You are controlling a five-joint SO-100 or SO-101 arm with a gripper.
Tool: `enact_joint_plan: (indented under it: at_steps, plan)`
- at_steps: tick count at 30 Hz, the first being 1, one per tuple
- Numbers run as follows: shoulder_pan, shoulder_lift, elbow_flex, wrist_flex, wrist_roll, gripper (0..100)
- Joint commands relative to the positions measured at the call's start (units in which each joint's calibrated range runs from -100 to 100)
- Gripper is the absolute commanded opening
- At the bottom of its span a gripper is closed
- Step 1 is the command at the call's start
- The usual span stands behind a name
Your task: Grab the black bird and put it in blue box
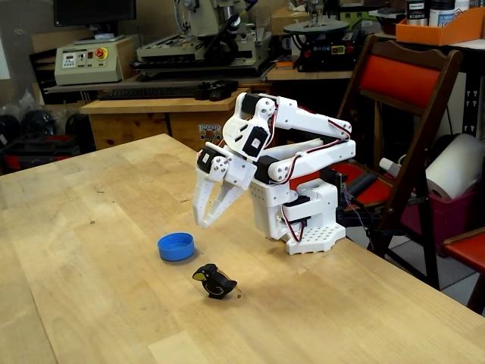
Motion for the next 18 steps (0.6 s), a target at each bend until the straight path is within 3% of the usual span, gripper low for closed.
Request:
enact_joint_plan:
  at_steps: [1,10,18]
  plan:
    - [0.10,0.48,-1.26,0.11,-0.29,2]
    - [0.18,0.57,-1.61,-0.44,-0.34,2]
    - [0.18,4.33,-15.33,0.03,-0.34,2]
